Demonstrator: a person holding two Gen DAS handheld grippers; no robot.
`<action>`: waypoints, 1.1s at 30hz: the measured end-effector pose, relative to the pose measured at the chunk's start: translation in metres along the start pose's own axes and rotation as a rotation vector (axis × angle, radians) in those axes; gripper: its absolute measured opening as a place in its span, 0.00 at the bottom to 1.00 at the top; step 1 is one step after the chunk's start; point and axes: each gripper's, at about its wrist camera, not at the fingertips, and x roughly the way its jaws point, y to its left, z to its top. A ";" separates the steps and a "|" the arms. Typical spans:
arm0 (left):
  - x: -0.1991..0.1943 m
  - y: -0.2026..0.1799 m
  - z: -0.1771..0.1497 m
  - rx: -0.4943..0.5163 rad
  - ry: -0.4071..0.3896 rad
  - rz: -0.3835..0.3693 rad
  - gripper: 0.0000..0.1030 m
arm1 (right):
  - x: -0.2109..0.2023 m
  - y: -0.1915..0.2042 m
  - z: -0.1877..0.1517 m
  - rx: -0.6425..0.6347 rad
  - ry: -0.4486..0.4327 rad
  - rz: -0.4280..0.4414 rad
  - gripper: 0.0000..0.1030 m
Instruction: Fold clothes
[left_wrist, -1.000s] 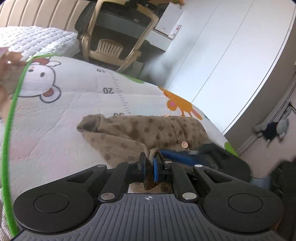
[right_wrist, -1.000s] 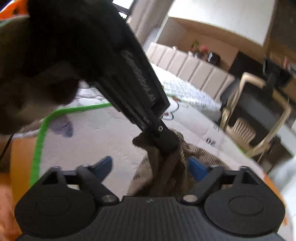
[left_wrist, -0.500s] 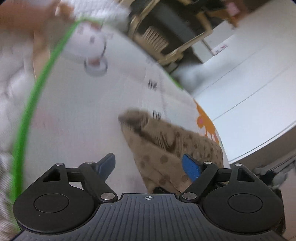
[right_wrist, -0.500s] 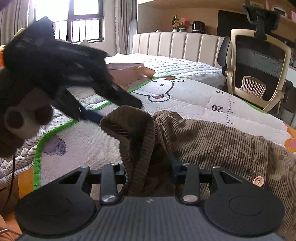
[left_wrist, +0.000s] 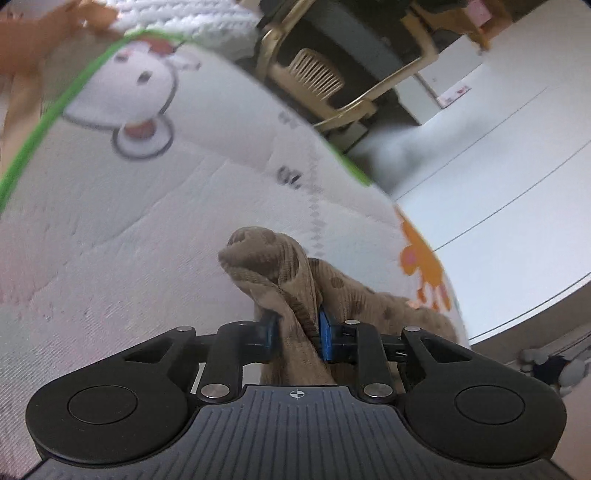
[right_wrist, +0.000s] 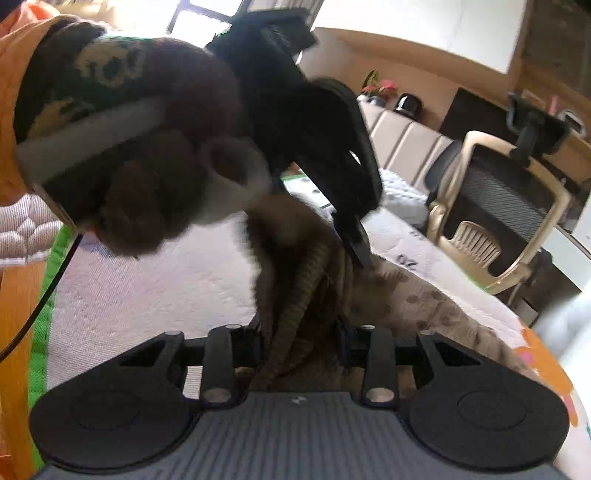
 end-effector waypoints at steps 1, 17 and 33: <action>0.000 -0.006 0.002 0.013 -0.007 0.003 0.25 | -0.009 -0.007 0.000 0.020 -0.020 -0.014 0.32; 0.066 -0.203 -0.021 0.338 0.106 -0.328 0.56 | -0.112 -0.160 -0.086 0.545 -0.028 -0.315 0.28; -0.042 -0.029 0.008 0.211 -0.163 -0.005 0.92 | -0.091 -0.166 -0.096 0.452 0.058 -0.318 0.34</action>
